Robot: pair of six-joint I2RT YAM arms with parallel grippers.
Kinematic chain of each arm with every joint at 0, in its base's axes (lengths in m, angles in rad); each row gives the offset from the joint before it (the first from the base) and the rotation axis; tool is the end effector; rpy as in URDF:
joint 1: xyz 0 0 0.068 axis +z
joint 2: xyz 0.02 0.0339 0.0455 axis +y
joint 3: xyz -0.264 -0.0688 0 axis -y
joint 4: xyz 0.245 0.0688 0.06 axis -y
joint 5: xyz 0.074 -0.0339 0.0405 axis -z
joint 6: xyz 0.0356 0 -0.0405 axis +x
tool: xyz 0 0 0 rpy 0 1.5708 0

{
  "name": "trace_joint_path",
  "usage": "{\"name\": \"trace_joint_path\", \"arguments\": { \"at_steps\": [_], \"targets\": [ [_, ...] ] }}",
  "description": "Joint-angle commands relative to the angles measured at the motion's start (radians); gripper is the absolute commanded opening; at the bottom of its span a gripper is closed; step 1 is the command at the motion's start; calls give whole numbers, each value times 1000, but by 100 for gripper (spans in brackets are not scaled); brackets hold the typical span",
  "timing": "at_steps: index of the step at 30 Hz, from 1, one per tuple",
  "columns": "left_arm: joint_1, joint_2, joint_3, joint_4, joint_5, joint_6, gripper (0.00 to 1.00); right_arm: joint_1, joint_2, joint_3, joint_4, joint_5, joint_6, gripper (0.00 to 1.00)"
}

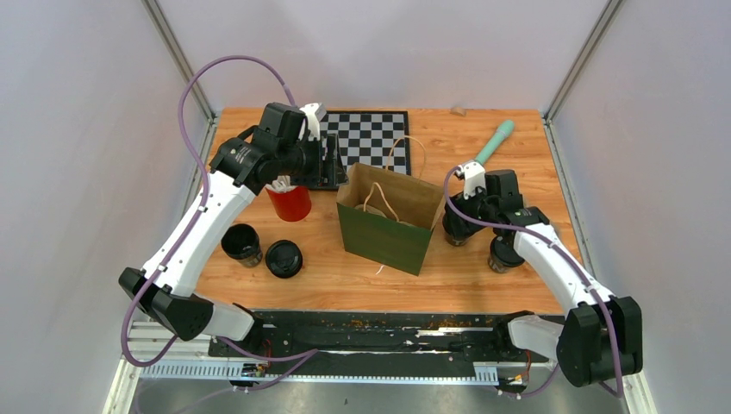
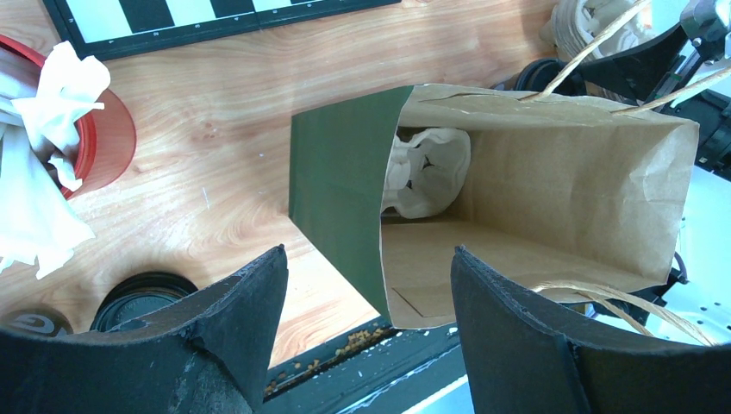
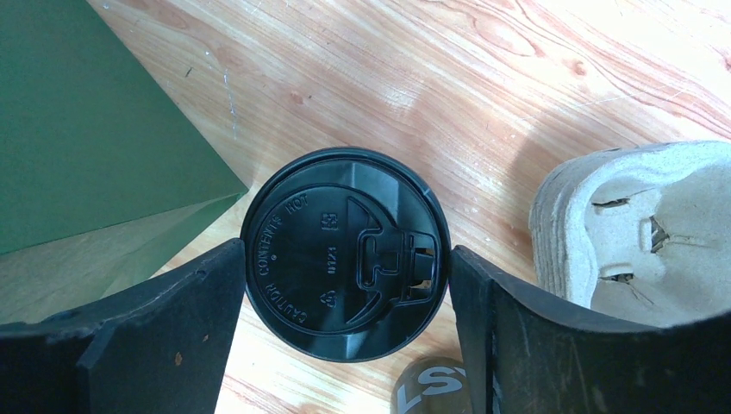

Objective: Pack the takeout coffee

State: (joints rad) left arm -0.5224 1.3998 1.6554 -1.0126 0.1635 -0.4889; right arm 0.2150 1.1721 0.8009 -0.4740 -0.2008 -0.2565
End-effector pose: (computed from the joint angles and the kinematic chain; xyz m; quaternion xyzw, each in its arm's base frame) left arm 0.2365 -0.1429 0.4187 0.0476 0.9146 -0.2567 0.3088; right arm 0.2328 0.0581 0.2424 -0.2519 0.8962 0.0864 0.3550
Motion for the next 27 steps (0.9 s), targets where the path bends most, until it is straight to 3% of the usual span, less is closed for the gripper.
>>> {"name": "trace_joint_path", "arguments": {
  "at_steps": [1,18,27],
  "targets": [
    [2,-32,17,15,-1,4,77,4,-33,-1,11,-3,-3,79],
    [2,-43,20,-5,-7,0,77,4,-70,96,-104,36,46,79],
    [2,-39,24,-19,-5,1,77,4,-127,256,-269,82,76,79]
  ]
}}
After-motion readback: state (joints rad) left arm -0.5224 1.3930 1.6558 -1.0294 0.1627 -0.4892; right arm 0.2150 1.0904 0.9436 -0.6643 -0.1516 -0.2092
